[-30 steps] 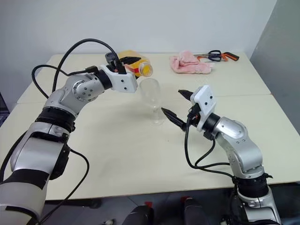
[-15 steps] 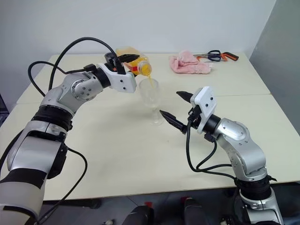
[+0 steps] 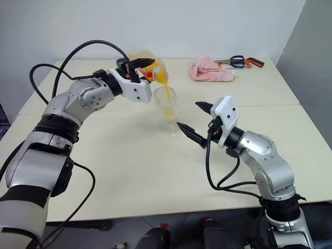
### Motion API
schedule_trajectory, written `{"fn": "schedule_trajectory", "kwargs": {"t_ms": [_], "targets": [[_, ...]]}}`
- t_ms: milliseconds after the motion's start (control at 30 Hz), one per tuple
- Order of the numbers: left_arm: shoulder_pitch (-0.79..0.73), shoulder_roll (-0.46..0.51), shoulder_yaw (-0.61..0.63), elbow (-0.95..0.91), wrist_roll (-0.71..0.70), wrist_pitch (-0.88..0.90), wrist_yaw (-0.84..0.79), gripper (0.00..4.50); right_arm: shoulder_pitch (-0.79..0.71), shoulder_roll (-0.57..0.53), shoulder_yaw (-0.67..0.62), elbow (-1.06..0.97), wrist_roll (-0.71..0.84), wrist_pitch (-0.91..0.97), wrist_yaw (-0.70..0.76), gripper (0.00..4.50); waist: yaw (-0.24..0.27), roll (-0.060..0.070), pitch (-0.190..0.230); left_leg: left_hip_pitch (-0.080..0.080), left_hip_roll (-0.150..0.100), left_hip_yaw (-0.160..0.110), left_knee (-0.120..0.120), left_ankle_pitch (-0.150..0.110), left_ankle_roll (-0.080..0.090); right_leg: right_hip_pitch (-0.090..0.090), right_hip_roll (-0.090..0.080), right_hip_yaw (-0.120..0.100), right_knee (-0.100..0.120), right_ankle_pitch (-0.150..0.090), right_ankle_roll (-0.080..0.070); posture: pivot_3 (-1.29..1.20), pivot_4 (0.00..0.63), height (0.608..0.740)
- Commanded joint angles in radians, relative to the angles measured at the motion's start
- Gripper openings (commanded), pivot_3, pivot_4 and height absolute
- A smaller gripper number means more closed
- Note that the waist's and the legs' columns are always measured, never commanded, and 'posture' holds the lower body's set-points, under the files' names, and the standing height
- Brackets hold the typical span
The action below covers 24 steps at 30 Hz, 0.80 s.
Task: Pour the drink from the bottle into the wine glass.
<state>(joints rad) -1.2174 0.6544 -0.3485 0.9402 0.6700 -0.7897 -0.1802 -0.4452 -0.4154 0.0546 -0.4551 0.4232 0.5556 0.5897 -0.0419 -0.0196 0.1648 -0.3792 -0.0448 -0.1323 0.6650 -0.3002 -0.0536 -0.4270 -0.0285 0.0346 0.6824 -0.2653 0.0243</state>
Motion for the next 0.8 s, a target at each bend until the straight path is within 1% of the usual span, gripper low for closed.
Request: {"fn": "schedule_trajectory", "kwargs": {"t_ms": [33, 800], "targets": [[-0.043, 0.024, 0.014, -0.027, -0.007, -0.009, 0.032, 1.66, -0.011, -0.004, -0.012, -0.044, 0.018, -0.005, 0.0, 4.5, 0.0, 0.0, 0.0, 0.0, 0.0, 0.0, 0.0, 0.0, 0.0, 0.0, 0.0, 0.0, 0.0, 0.0, 0.0, 0.0, 0.15, 0.74], [-0.046, 0.043, 0.009, -0.01, 0.008, -0.014, 0.055, 1.66, -0.009, -0.01, -0.008, -0.035, 0.017, -0.005, 0.008, 4.5, -0.001, 0.0, 0.0, 0.0, 0.0, 0.0, 0.0, 0.0, 0.0, 0.0, 0.0, 0.0, 0.0, 0.0, 0.0, 0.0, 0.15, 0.74]]}}
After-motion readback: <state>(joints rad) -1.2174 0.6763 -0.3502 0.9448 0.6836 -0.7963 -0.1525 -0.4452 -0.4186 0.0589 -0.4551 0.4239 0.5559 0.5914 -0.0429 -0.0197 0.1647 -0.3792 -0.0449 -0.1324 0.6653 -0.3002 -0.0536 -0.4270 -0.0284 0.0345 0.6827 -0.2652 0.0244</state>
